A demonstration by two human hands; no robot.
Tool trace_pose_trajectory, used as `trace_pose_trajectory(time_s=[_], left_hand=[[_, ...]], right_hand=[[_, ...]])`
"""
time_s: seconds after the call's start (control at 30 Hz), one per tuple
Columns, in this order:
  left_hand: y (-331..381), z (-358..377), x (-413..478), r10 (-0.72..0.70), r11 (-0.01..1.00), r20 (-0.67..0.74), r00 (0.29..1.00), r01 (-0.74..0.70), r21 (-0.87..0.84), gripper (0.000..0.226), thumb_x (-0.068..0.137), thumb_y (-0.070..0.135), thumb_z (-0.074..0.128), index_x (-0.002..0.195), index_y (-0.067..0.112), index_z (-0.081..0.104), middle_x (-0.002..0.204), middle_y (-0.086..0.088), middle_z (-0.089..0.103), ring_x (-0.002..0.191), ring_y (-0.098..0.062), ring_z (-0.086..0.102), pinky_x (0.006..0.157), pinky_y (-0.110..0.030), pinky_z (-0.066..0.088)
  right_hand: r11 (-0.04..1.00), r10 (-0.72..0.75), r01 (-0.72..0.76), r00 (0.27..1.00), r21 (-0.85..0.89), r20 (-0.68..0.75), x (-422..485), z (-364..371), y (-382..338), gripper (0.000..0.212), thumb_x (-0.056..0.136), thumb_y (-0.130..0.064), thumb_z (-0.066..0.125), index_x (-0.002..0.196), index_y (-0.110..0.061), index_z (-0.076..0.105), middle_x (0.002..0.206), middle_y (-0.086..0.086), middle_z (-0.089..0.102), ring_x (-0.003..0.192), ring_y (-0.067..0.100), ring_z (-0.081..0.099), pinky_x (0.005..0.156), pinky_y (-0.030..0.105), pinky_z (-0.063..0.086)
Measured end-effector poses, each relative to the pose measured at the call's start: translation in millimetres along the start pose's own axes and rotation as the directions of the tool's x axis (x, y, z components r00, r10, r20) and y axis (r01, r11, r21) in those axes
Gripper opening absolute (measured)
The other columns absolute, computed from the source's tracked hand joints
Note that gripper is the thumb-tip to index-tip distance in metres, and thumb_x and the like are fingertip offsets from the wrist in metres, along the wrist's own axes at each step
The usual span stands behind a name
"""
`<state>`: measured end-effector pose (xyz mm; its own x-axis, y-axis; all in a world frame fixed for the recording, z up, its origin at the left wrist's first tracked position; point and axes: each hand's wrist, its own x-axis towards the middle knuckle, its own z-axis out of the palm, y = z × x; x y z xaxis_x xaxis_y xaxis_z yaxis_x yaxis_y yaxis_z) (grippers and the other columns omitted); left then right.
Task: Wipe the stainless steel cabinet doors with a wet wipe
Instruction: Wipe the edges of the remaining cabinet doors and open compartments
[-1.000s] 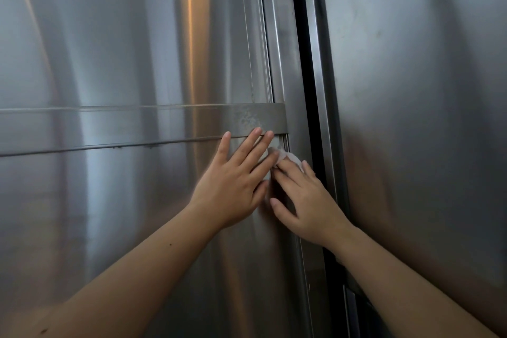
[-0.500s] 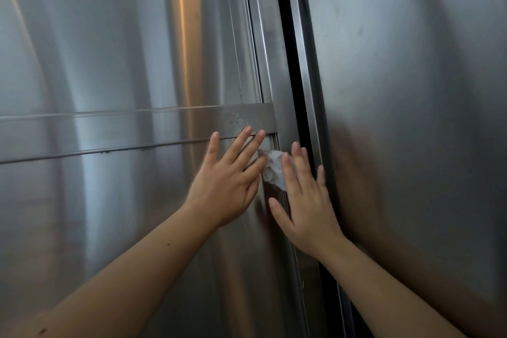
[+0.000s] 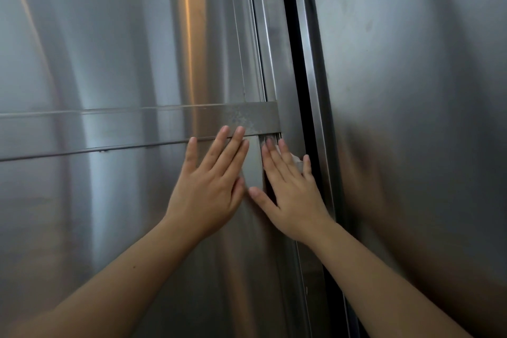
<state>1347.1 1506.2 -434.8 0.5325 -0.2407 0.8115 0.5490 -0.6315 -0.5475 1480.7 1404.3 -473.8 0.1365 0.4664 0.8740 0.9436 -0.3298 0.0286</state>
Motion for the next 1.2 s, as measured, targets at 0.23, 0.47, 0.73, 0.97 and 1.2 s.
trace_pose_trajectory(time_s=[0.23,0.47,0.73,0.97,1.2], left_hand=[[0.4,1.4,-3.0,-0.008,0.999,-0.001,1.0,0.008,0.031,0.056,0.093,0.032,0.025,0.143,0.008,0.034,0.152,-0.01,0.024,0.14,-0.03,0.02,0.109,-0.056,0.01],[-0.4,0.5,-2.7,-0.008,1.0,-0.006,1.0,0.008,0.023,0.056,0.092,0.032,0.026,0.142,0.008,0.036,0.151,-0.01,0.025,0.139,-0.03,0.023,0.108,-0.057,0.013],[-0.6,0.6,-2.9,-0.008,1.0,0.008,1.0,0.008,0.021,0.056,0.093,0.033,0.023,0.143,0.009,0.033,0.152,-0.009,0.023,0.14,-0.029,0.02,0.108,-0.057,0.009],[-0.9,0.1,-2.6,-0.011,1.0,0.011,1.0,0.011,0.019,0.057,0.092,0.034,0.024,0.143,0.009,0.034,0.152,-0.009,0.024,0.14,-0.029,0.02,0.107,-0.058,0.009],[-0.4,-0.5,-2.0,-0.008,1.0,0.001,1.0,0.008,0.009,0.056,0.092,0.033,0.025,0.142,0.009,0.037,0.151,-0.01,0.026,0.139,-0.029,0.022,0.107,-0.058,0.011]], right_hand=[[0.998,0.007,-0.006,1.0,-0.064,0.01,-13.4,4.7,1.6,0.073,0.088,-0.065,0.005,0.146,-0.024,-0.012,0.152,-0.009,-0.022,0.138,0.006,-0.027,0.102,0.031,-0.034],[0.999,0.032,-0.032,0.999,-0.013,-0.02,-1.5,4.2,-6.2,0.077,0.087,-0.067,0.006,0.145,-0.021,-0.015,0.154,-0.003,-0.021,0.138,0.009,-0.028,0.109,0.035,-0.019],[0.998,0.029,-0.029,1.0,-0.048,-0.01,-0.2,1.1,-4.2,0.076,0.085,-0.068,0.004,0.142,-0.023,-0.02,0.152,-0.004,-0.024,0.136,0.008,-0.031,0.107,0.03,-0.021],[0.998,0.026,-0.026,1.0,-0.058,0.0,-10.5,6.8,-5.4,0.078,0.087,-0.068,0.009,0.143,-0.022,-0.02,0.153,-0.003,-0.023,0.138,0.01,-0.028,0.109,0.032,-0.019],[0.998,0.011,-0.012,1.0,-0.068,-0.022,11.3,-3.7,-1.1,0.074,0.088,-0.067,0.004,0.143,-0.022,-0.015,0.151,-0.005,-0.022,0.136,0.008,-0.03,0.109,0.032,-0.02]])
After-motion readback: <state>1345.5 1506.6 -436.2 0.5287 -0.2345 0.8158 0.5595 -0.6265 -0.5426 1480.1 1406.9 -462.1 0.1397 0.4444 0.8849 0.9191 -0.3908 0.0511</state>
